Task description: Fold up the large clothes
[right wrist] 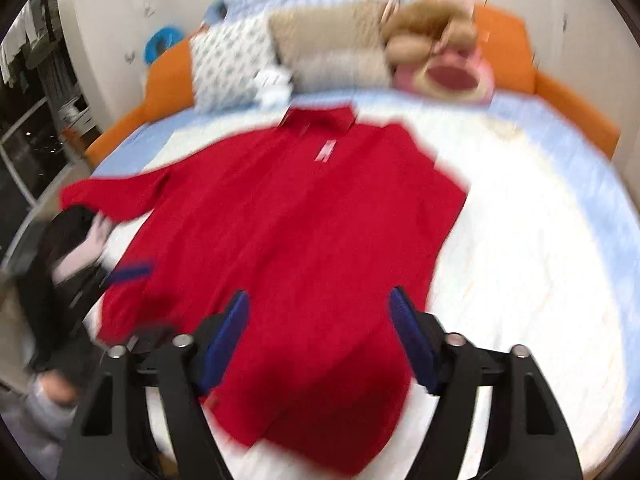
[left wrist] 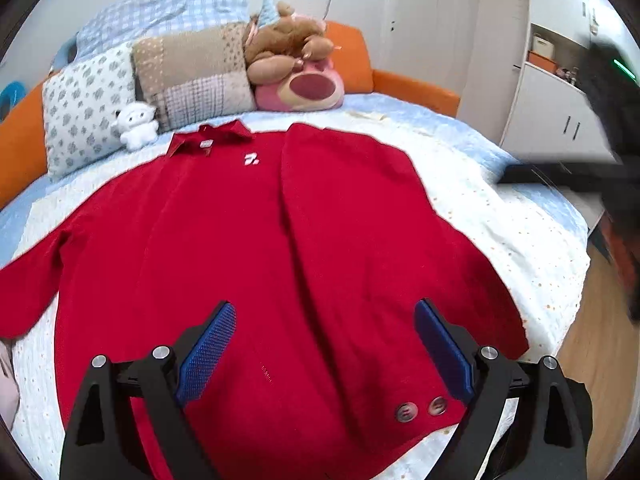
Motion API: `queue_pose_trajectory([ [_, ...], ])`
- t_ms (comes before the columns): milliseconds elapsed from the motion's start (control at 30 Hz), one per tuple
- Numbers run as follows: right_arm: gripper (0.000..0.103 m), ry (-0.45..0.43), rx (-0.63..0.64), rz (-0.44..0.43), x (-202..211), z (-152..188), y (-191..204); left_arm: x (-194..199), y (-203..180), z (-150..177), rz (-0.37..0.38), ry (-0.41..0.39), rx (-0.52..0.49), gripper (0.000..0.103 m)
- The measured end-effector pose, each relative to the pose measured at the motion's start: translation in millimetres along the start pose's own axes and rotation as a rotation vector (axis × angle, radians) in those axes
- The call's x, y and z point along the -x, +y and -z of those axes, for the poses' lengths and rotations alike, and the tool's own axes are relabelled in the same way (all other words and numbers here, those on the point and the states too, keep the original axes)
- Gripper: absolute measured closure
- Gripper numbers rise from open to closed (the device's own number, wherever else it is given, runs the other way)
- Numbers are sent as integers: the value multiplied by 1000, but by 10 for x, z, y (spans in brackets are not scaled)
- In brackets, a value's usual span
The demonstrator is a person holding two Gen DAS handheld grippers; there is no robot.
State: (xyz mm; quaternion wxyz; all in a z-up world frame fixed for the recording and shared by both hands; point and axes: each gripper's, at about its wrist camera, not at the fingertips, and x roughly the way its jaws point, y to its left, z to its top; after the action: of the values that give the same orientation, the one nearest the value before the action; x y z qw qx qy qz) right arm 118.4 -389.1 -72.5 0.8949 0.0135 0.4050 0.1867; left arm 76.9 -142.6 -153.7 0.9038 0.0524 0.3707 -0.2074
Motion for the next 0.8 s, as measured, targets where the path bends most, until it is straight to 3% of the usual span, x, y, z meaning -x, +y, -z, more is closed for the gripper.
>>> queue_pose_trajectory([
  [67,75,-20,-20,23,-264,-236,-231,-2,-85,30,0,8,-25,11],
  [133,82,9,-69,39,-599,-365,-467,-88,-132,39,12,23,-26,11],
  [300,82,139,-157,106,-1498,-309,-827,-253,-180,156,16,72,-36,11],
  [400,82,202,-165,127,-1807,-122,-881,-275,-115,156,-1,75,-30,11],
  [500,82,181,-179,136,-1784,-102,-876,-225,5,145,-15,68,-6,11],
  [633,55,123,-191,131,-1477,-246,-700,-39,274,112,-67,52,17,11],
  [733,48,50,-132,112,-1318,-493,-375,234,756,55,-139,18,79,10],
  [800,47,10,-95,72,-1243,-686,-80,455,1253,13,-230,-5,139,9],
])
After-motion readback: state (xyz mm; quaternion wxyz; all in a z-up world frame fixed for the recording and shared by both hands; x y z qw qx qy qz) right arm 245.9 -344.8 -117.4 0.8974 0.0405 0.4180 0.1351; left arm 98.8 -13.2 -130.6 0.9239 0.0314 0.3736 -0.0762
